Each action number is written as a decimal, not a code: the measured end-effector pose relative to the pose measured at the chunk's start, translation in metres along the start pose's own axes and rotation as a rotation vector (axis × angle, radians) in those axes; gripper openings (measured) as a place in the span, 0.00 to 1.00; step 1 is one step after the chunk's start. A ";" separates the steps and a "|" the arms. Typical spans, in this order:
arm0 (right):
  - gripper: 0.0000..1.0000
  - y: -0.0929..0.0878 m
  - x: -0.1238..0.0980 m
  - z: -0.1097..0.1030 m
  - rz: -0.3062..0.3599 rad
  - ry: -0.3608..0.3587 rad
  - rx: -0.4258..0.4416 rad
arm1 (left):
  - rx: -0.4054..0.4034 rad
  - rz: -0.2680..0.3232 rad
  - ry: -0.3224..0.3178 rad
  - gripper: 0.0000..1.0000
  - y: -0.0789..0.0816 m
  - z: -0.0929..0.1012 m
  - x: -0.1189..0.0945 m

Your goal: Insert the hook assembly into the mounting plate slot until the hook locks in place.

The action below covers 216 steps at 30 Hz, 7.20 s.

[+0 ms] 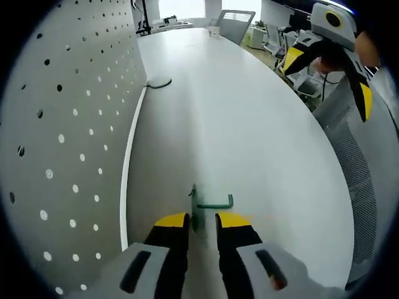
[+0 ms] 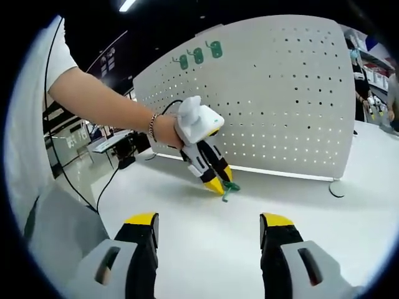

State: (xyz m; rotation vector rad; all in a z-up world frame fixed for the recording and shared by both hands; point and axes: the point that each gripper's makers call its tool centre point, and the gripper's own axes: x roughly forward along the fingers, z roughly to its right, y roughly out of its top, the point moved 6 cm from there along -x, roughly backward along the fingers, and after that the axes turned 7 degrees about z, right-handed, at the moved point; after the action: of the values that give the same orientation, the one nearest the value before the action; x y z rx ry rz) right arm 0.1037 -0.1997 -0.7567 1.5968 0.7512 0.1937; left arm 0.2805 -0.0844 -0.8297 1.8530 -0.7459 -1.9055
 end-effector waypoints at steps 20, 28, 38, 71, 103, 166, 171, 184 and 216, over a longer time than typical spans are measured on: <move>0.63 0.001 0.000 -0.001 0.002 0.000 0.005 | 0.040 -0.050 0.058 0.03 -0.002 -0.003 -0.001; 0.63 0.000 0.000 0.000 -0.002 0.001 0.006 | 0.039 -0.050 0.055 0.03 -0.001 -0.003 -0.001; 0.63 0.001 0.000 0.001 0.004 -0.005 0.011 | -0.012 0.063 0.090 0.03 -0.004 -0.001 -0.007; 0.63 0.006 0.001 -0.002 0.013 0.008 -0.019 | -0.149 0.380 0.268 0.03 0.016 0.015 -0.061; 0.64 0.022 -0.004 -0.009 0.055 0.021 -0.048 | -0.192 0.574 0.393 0.03 0.026 0.041 -0.123; 0.61 0.047 -0.022 -0.026 0.158 0.033 -0.024 | -0.302 0.924 0.625 0.04 0.046 0.119 -0.222; 0.62 0.061 -0.024 -0.030 0.239 0.045 -0.015 | -0.304 0.922 0.629 0.04 0.044 0.119 -0.221; 0.57 0.093 -0.029 -0.046 0.423 0.125 -0.015 | -0.309 0.917 0.631 0.04 0.043 0.120 -0.218; 0.52 0.118 0.030 -0.087 0.440 0.275 0.036 | -0.332 0.914 0.657 0.04 0.038 0.125 -0.217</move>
State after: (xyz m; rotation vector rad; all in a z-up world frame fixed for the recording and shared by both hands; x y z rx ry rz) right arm 0.1219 -0.1093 -0.6392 1.7760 0.6027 0.7341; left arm 0.1656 0.0305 -0.6356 1.4046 -0.7780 -0.7313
